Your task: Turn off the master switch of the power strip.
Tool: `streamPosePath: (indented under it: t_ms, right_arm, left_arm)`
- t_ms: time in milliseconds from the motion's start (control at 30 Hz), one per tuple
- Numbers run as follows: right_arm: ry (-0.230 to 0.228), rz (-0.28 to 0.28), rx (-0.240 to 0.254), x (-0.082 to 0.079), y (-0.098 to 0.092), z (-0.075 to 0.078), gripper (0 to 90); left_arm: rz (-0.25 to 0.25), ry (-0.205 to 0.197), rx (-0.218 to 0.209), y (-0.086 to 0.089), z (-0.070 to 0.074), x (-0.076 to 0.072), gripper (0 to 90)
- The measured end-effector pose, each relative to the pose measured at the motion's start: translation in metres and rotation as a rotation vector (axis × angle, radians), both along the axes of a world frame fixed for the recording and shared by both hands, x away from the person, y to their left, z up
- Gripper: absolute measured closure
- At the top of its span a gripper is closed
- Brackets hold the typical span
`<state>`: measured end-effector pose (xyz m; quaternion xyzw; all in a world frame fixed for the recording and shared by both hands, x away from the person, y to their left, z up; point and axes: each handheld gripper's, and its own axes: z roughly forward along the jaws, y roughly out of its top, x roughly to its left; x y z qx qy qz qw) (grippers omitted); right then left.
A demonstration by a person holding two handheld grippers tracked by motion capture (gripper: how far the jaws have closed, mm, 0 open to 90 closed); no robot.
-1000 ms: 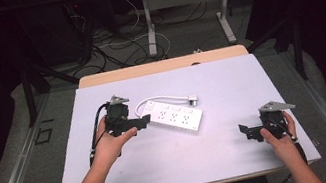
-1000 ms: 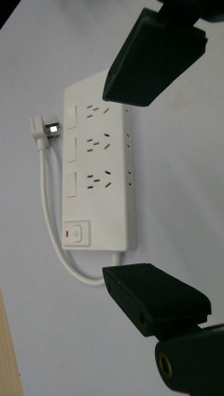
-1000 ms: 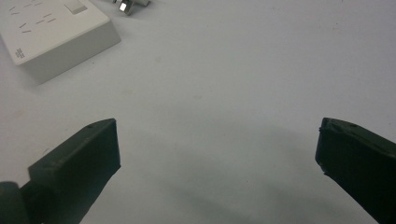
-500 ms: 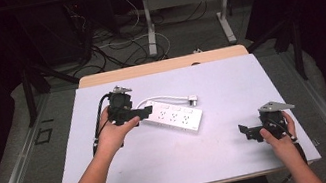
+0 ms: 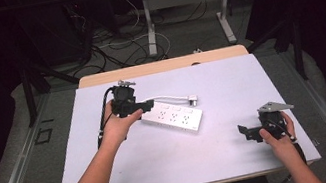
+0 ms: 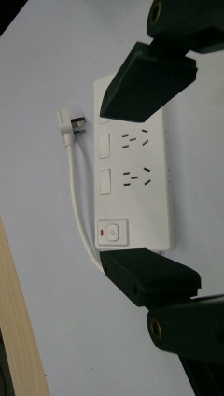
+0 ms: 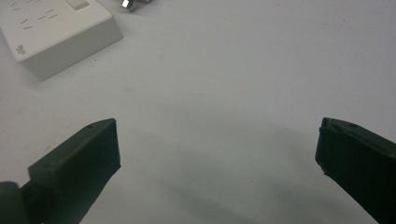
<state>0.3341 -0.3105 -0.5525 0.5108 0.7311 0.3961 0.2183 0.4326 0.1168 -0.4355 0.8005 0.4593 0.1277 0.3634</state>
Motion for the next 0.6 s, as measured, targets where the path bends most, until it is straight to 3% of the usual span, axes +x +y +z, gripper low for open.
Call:
streamPosePath:
  t_ms: [600]
  right_arm:
    - [0.007, 0.007, 0.002, 0.001, 0.0, -0.001, 0.0]
  left_arm:
    - [0.043, 0.022, 0.008, -0.014, 0.005, 0.026, 30.2]
